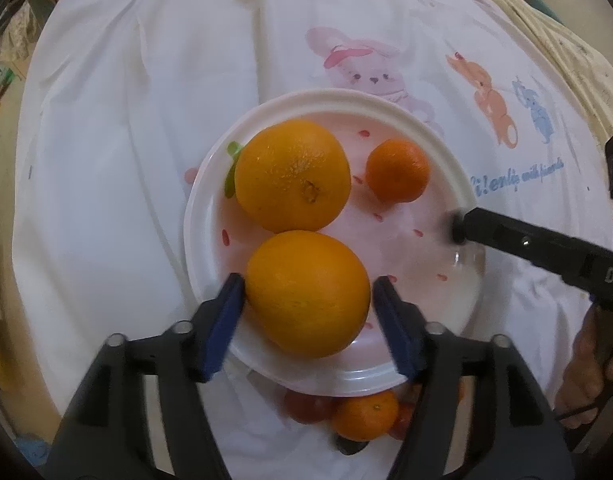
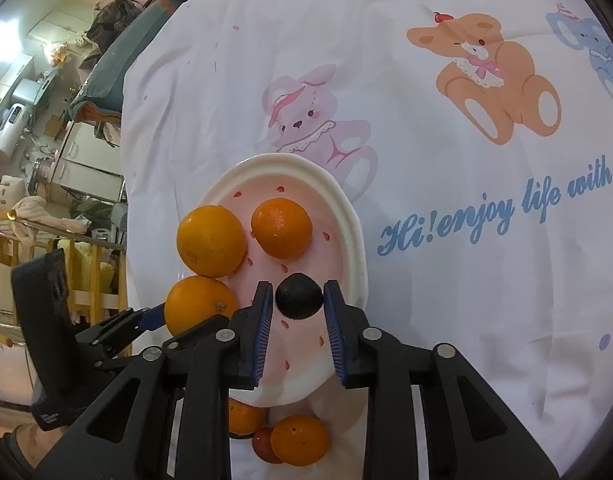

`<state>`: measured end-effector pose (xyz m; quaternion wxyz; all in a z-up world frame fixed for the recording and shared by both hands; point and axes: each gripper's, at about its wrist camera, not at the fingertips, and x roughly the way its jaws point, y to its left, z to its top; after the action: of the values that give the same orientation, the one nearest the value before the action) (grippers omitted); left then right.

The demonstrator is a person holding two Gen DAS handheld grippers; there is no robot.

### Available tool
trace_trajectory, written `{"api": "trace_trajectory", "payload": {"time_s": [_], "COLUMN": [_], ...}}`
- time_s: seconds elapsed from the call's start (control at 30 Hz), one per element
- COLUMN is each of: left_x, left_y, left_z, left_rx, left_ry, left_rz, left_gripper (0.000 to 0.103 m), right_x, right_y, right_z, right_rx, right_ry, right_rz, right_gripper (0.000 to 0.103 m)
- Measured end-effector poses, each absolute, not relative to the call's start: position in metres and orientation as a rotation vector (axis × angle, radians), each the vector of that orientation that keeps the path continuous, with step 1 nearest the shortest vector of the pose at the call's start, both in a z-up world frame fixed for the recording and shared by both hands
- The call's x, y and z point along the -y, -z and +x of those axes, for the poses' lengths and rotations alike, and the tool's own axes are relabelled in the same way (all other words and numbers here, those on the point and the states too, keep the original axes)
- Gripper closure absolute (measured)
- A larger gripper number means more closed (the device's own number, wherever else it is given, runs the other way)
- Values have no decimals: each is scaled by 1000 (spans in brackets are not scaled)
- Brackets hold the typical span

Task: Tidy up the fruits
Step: 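Carry the large orange and dark plum with both grippers onto the pink plate, then open the left gripper releasing the orange while the right gripper releases the plum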

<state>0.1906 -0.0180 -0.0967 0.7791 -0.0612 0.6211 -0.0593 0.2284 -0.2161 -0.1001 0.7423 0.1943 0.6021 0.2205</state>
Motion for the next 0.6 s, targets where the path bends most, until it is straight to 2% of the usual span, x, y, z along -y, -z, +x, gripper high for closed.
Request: {"api": "trace_trajectory", "payload": {"time_s": [0.07, 0.3, 0.37, 0.4, 0.6], "left_x": [19, 22, 23, 23, 21], "left_y": [93, 88, 87, 86, 80], "left_z": [190, 190, 190, 189, 187], "left_rx": [-1326, -1309, -1301, -1300, -1278], "left_ry": [131, 135, 134, 134, 136], "left_rz": [-138, -132, -127, -124, -124], "left_gripper": [22, 21, 21, 21, 21], "right_x": [216, 220, 224, 225, 228], "right_y": [100, 94, 92, 91, 81], "right_z": [229, 230, 229, 229, 227], "right_rx": [-1319, -1299, -1289, -1285, -1258], "right_ry": [-487, -474, -468, -466, -470], "right_rz": [436, 437, 444, 451, 438], "right_gripper": [74, 72, 61, 50, 50]}}
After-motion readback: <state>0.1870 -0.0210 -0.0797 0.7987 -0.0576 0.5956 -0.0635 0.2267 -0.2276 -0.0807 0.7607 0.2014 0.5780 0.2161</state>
